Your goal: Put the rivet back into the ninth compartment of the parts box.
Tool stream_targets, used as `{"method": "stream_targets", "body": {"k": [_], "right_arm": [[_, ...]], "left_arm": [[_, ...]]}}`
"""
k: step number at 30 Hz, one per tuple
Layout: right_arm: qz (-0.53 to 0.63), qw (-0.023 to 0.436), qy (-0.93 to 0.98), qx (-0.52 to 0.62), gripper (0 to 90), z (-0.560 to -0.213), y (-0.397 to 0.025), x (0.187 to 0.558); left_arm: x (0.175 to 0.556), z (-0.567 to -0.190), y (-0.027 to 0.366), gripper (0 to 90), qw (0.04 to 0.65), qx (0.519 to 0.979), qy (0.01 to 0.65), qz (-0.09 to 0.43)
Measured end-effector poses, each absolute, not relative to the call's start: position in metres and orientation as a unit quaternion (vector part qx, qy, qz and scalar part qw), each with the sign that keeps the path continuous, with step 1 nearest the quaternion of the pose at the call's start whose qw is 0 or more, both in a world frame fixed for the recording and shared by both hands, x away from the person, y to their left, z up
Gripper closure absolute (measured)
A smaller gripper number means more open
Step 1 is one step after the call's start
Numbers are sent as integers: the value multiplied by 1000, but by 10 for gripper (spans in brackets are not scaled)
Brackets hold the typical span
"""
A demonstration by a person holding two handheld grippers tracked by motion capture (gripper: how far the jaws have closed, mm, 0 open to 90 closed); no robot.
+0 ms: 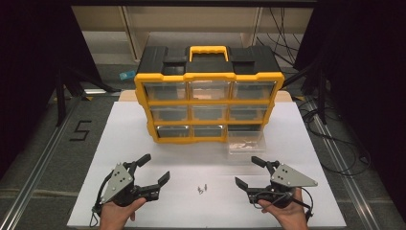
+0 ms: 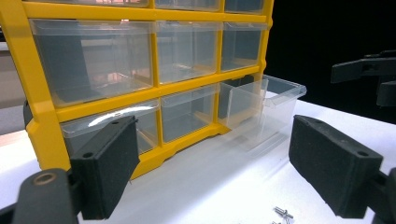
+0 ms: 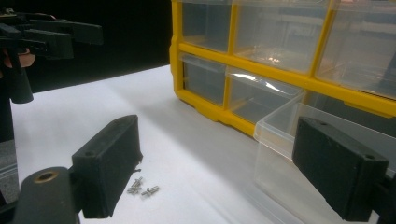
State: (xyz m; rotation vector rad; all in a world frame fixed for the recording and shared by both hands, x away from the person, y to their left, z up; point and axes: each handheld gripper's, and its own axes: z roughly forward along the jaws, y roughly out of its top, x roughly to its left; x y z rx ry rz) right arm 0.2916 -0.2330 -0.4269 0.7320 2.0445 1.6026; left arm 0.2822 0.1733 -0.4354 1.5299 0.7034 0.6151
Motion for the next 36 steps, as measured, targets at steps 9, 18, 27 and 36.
{"method": "stream_targets", "body": {"k": [9,18,27,36], "right_arm": [[579,217,740,266,162,-427,-231,291],[578,210,747,252,157,-422,-224,290],[545,208,785,209,158,-405,-206,293],[467,175,847,182,205,-402,-170,304]], "left_arm": [[282,-435,173,160,624,666,307,268],[282,-435,173,160,623,667,307,269],[283,-436,173,160,623,666,310,268],[283,-436,173,160,623,666,310,268]]}}
